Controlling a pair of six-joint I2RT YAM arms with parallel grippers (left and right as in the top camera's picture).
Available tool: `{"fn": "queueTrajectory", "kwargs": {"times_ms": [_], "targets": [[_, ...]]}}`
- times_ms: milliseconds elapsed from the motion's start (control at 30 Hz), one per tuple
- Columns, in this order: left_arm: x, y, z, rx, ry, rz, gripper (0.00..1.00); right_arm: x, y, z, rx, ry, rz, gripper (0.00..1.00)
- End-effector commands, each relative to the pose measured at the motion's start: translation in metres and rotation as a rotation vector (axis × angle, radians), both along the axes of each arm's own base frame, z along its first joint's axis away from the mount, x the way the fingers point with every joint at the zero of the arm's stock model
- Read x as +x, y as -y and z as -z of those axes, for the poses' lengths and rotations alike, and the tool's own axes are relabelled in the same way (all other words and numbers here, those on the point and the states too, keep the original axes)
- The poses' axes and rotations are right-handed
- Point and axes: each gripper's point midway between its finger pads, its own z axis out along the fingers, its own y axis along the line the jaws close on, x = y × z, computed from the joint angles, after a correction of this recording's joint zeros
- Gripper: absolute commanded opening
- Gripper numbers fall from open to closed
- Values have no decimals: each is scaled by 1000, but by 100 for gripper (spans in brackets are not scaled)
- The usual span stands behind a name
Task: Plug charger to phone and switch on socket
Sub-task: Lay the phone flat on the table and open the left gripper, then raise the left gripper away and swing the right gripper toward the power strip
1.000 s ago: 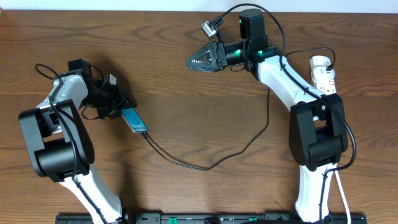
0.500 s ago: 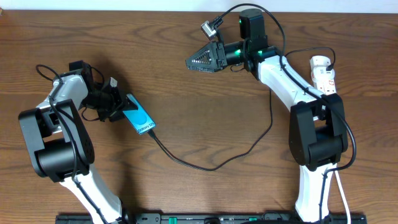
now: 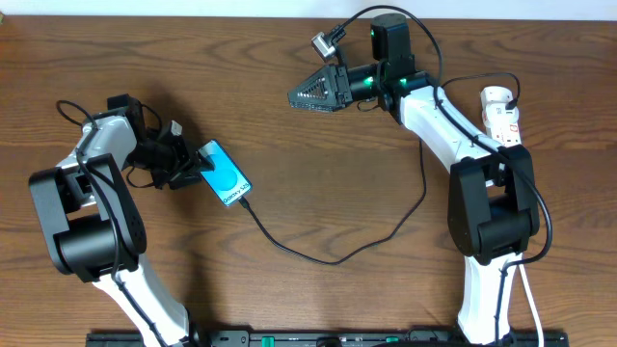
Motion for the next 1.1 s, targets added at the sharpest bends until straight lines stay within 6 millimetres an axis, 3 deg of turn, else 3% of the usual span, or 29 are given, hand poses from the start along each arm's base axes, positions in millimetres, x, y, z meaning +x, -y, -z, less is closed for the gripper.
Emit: {"fn": "queueTrajectory", "kwargs": {"times_ms": [0, 133, 200, 333, 533, 733, 867, 933, 1067], "targets": [[0, 0, 1, 4, -1, 13, 40, -1, 1, -7, 19, 27, -17, 99], [4, -2, -1, 7, 12, 12, 40, -1, 1, -7, 19, 27, -17, 99], [9, -3, -6, 9, 23, 7, 46, 0, 1, -7, 19, 27, -16, 99], [23, -7, -30, 19, 65, -11, 53, 2, 4, -7, 19, 27, -9, 99], [39, -11, -95, 61, 214, -11, 66, 6, 9, -6, 17, 23, 4, 99], [30, -4, -180, 91, 420, -13, 81, 15, 23, 0, -11, -29, 53, 99], [10, 1, -230, 123, 539, -21, 87, 35, 44, 25, -120, -123, 190, 99], [0, 4, -253, 140, 601, -20, 89, 44, 61, 50, -245, -171, 298, 99], [-20, 9, -286, 170, 700, -20, 90, 39, 121, 111, -668, -245, 504, 99]]}}
